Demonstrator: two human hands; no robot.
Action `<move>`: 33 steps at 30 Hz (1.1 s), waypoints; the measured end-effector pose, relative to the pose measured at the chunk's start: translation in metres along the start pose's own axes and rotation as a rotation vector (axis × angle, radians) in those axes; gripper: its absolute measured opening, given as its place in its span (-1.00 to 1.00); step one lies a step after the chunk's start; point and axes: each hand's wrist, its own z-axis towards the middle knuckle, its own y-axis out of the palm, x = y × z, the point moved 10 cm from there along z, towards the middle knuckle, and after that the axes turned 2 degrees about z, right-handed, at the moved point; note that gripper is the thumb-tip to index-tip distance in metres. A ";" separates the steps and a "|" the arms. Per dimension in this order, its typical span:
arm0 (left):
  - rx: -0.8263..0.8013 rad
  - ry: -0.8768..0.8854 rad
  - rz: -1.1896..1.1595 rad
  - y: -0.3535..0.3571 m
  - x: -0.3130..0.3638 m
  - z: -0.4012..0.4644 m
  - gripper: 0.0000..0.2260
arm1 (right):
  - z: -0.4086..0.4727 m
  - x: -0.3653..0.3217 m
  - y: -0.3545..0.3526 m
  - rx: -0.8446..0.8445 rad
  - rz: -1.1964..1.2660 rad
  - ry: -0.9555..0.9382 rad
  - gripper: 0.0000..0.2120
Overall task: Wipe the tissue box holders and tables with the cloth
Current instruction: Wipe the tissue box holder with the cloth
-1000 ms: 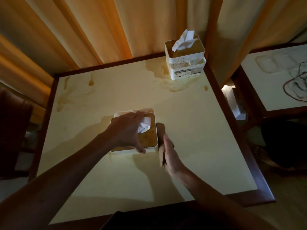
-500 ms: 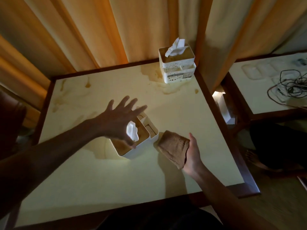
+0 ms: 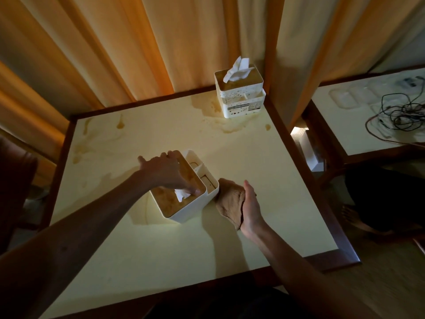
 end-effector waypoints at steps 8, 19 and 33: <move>-0.041 0.256 -0.014 0.012 -0.001 0.003 0.30 | -0.014 0.014 -0.003 -0.051 -0.263 -0.058 -0.42; 0.092 0.366 0.210 0.005 0.029 0.002 0.37 | -0.005 0.000 0.049 -0.284 -0.539 -0.224 -0.41; 0.178 0.420 0.208 0.000 0.033 0.006 0.36 | -0.011 -0.002 0.052 -0.296 -0.499 -0.272 -0.53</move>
